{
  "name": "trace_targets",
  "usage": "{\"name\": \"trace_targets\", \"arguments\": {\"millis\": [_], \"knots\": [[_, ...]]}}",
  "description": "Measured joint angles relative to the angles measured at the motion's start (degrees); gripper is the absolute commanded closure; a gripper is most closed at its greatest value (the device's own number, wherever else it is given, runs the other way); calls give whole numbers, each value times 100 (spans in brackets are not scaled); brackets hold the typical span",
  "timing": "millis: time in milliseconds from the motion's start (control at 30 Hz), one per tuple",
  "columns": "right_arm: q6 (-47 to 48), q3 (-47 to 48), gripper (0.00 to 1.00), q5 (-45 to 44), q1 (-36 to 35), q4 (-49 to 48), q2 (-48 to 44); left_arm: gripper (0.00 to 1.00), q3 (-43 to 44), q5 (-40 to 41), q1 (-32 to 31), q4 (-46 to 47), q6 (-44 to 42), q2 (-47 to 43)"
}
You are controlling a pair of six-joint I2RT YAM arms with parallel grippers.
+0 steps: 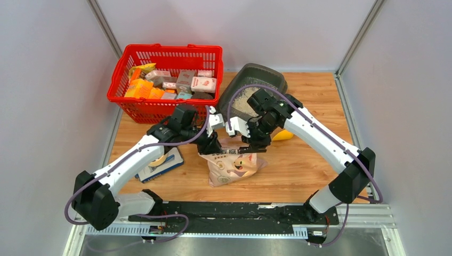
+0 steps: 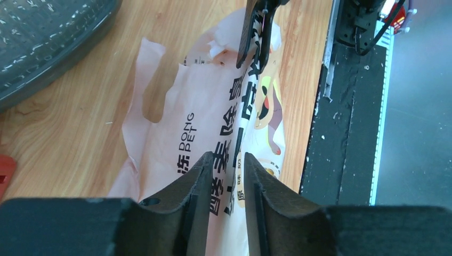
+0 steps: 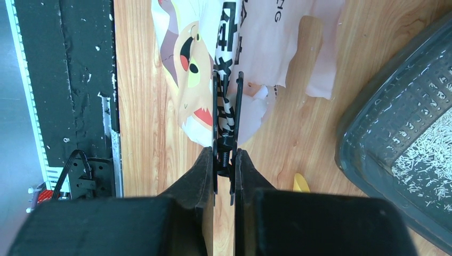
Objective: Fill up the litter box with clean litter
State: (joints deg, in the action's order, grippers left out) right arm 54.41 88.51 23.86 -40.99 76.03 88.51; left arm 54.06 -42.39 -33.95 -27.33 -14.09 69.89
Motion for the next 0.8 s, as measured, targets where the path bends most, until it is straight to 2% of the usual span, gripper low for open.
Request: {"name": "trace_targets", "arguments": {"millis": [133, 300, 500, 800], "knots": [[-22, 0, 100, 0, -57, -2, 0, 57, -216, -22, 61, 83, -26, -363], [-46, 0, 100, 22, -61, 2, 0, 57, -662, 48, 90, 101, -85, -894], [-52, 11, 100, 101, -107, -7, 59, 61, -745, 116, 149, 177, -72, -922], [-57, 70, 100, 345, -138, 0, 98, 61, -796, 249, 315, 184, -26, -1078]]}}
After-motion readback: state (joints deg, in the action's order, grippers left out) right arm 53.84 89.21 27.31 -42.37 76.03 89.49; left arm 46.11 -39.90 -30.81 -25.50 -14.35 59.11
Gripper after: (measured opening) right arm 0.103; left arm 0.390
